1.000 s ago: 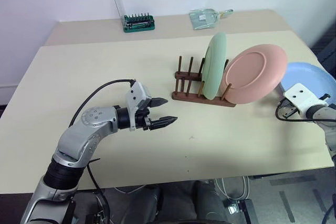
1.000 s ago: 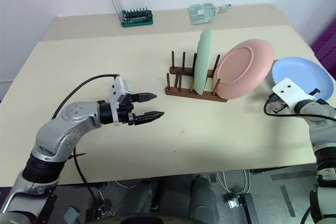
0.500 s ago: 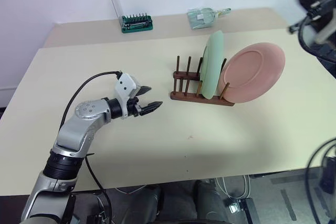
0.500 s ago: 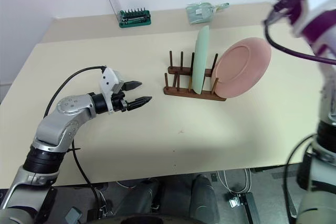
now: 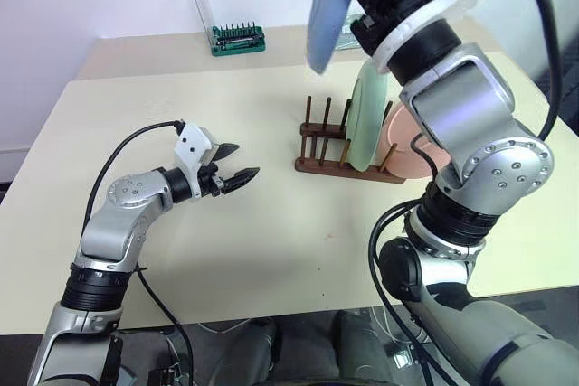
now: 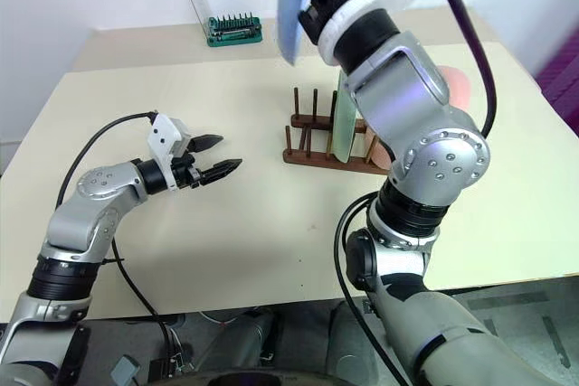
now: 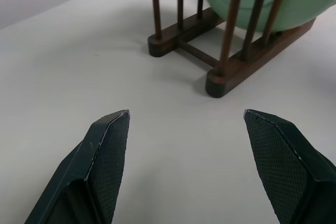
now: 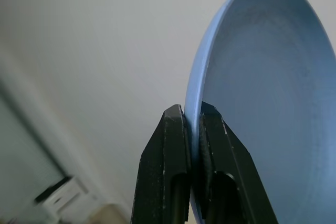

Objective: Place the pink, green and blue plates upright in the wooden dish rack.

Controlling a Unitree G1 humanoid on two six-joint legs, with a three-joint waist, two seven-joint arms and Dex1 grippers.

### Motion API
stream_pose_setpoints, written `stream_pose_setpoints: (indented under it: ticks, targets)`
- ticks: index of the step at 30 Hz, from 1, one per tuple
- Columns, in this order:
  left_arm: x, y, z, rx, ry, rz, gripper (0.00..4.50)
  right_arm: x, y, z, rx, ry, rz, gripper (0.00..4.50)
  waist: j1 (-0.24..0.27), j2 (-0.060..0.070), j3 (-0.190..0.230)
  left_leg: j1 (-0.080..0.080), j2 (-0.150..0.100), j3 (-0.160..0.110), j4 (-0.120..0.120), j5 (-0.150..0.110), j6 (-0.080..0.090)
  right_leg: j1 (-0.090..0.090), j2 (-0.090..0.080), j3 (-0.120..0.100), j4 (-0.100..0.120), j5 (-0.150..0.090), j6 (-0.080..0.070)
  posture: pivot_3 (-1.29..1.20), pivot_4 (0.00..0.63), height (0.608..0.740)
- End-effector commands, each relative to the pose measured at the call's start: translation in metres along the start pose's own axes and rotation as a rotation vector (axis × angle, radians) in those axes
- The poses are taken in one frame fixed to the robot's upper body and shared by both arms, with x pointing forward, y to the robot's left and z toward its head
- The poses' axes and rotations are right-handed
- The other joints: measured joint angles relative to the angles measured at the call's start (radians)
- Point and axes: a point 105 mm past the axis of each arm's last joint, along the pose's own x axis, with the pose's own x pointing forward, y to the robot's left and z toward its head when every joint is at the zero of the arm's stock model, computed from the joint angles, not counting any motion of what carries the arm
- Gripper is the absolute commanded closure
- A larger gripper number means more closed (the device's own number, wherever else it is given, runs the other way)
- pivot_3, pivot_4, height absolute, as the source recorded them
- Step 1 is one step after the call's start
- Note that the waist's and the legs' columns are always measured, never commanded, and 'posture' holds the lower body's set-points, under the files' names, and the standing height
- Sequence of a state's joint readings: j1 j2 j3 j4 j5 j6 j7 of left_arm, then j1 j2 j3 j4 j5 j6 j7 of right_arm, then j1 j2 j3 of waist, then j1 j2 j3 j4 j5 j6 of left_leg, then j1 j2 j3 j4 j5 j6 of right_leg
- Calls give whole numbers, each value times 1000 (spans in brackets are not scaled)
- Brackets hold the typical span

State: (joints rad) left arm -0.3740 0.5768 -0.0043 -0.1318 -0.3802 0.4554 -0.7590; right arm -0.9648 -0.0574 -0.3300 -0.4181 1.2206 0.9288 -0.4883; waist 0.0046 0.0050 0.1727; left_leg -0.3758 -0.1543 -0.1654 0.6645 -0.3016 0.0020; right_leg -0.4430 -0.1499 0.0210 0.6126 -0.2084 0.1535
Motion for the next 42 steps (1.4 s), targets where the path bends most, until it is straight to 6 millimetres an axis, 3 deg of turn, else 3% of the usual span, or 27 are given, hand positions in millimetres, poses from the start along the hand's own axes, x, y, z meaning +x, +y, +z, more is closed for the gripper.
stream_pose_setpoints:
  ticks: [1, 6, 15, 19, 27, 38, 42]
  targets:
    - [-3, -2, 12, 26, -32, -2, 903, -5, -11, -6, 45, 43, -56, 4486, -8, 0, 0, 0, 0, 1, 0, 0, 0, 0, 0, 0, 0, 0, 0, 0, 150, 740]
    - [-3, -3, 13, 24, -29, -6, 903, -10, -30, -23, 94, 135, -118, 4486, -26, 1, 0, 0, 1, 1, -2, 0, 0, -1, 0, 0, 0, 0, 0, 0, 150, 740]
    - [-2, -7, 13, 14, -29, -16, 903, -8, -2, -28, 68, 152, 7, 4486, -23, 1, 0, 1, 2, 3, -2, 0, 0, -2, 1, 0, 0, 0, 0, 0, 150, 740]
    - [-2, -7, 13, 12, -30, -17, 903, -8, 4, -34, 165, 176, 38, 4486, -22, 1, 0, 1, 2, 3, -2, 0, 0, -1, 1, 0, 0, 0, 0, 0, 150, 740]
    - [-3, -7, 12, 10, -29, -13, 903, -10, -14, -47, 288, 202, -74, 4486, -23, 1, 0, 1, 2, 3, -2, 0, 0, -2, 1, 0, 0, 0, 0, 0, 150, 740]
    - [-3, -9, 12, 7, -33, -14, 903, -9, -37, -60, 262, 245, -173, 4486, -23, 1, 0, 1, 2, 3, -2, 0, 0, -2, 1, 0, 0, 0, 0, 0, 150, 740]
    - [-3, -12, 13, 0, -40, -28, 903, -7, -42, -60, 222, 240, -166, 2948, -22, 1, 0, 1, 2, 3, -2, 0, 0, -2, 1, 0, 0, 0, 0, 0, 150, 740]
